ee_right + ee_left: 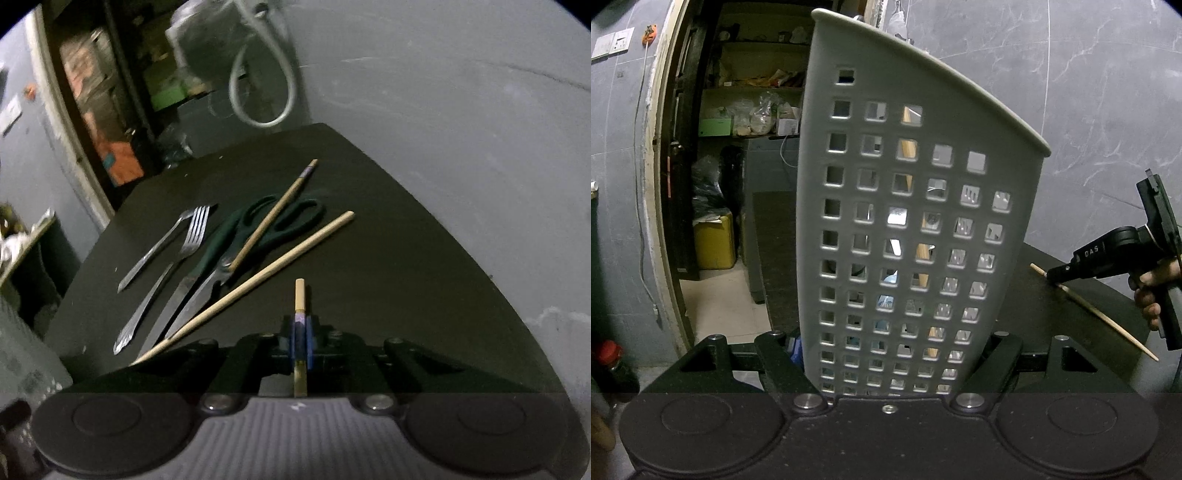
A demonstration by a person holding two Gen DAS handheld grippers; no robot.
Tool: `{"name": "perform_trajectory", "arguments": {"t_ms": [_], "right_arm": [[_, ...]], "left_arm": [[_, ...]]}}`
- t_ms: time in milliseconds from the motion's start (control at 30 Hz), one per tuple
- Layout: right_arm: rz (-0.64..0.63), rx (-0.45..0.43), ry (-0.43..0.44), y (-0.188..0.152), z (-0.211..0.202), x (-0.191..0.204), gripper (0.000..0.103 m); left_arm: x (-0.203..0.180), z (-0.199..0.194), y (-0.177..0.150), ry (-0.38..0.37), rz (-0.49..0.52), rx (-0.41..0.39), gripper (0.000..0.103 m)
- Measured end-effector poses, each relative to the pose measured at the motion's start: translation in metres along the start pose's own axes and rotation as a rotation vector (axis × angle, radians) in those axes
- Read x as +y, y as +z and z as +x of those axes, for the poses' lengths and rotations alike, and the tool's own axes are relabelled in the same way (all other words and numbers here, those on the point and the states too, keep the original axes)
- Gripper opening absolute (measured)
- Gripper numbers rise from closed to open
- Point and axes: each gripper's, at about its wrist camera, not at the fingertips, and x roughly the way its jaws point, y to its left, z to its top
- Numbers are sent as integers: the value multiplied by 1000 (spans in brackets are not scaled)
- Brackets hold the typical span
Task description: Organize utensils
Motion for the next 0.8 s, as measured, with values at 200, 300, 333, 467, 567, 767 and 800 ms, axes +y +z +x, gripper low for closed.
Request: {"name": "perform_trajectory", "arguments": {"t_ms": [200, 300, 333, 467, 567, 767, 800], "right_arm": [[42, -53, 11, 6, -5, -6, 7], [54, -100, 33, 20, -2, -4, 7], [59, -116, 39, 27, 0, -4, 7], [78, -155, 49, 65, 23, -1, 7], [92, -154, 39, 91, 53, -1, 7], [214, -76, 13, 134, 123, -11, 7], [224, -67, 6, 139, 133, -12, 7]], "left_arm": [[-1, 1, 0, 4, 5, 2, 77], [-2, 1, 0, 7, 8, 4, 77], [-3, 1, 0, 8, 10, 4, 77], [-4, 1, 1, 10, 13, 5, 77], [-5, 1, 2, 11, 14, 9, 77], [-9, 2, 4, 19, 22, 14, 77], [-9, 2, 4, 20, 23, 16, 77]]}}
